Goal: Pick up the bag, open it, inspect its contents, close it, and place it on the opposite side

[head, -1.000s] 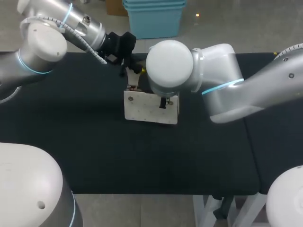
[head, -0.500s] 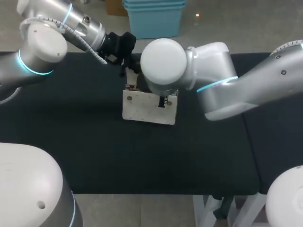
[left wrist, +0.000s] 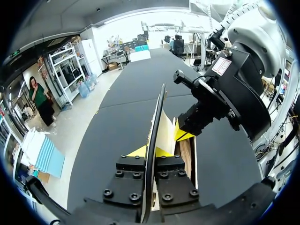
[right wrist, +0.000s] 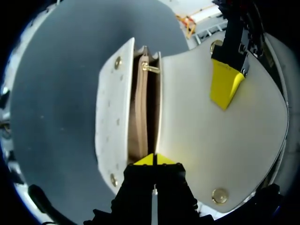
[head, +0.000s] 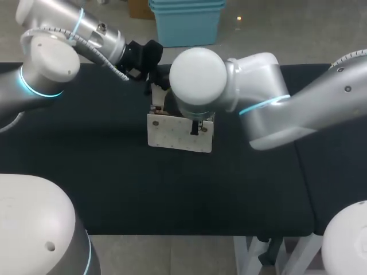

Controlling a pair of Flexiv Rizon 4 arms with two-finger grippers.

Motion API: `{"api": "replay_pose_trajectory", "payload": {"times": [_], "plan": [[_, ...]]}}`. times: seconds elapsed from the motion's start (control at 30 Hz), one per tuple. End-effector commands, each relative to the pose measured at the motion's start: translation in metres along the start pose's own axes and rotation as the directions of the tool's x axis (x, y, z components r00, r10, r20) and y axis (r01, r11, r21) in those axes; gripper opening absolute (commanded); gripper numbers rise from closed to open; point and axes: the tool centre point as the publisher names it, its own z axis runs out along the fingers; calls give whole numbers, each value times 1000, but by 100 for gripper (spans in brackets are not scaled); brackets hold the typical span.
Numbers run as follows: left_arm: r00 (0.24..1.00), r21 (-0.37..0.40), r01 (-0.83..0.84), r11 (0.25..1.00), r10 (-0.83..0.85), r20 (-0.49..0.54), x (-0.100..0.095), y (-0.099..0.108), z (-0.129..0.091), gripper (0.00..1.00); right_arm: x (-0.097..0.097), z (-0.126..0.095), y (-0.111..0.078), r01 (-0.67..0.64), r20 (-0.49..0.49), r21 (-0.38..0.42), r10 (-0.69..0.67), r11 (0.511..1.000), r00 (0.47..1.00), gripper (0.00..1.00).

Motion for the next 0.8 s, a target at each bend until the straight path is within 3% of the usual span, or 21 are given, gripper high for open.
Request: {"api": "replay_pose_trajectory", "payload": {"times": [0.03, 0.8], "plan": [[1000, 4, 4, 1000, -4, 10, 0, -1, -5, 0, 8, 4, -2, -6, 5, -8, 6, 1000, 1000, 0], [999, -6, 32, 999, -32, 7, -2, 7, 1, 0, 10, -9, 1, -16, 39, -29, 17, 999, 999, 0]]}}
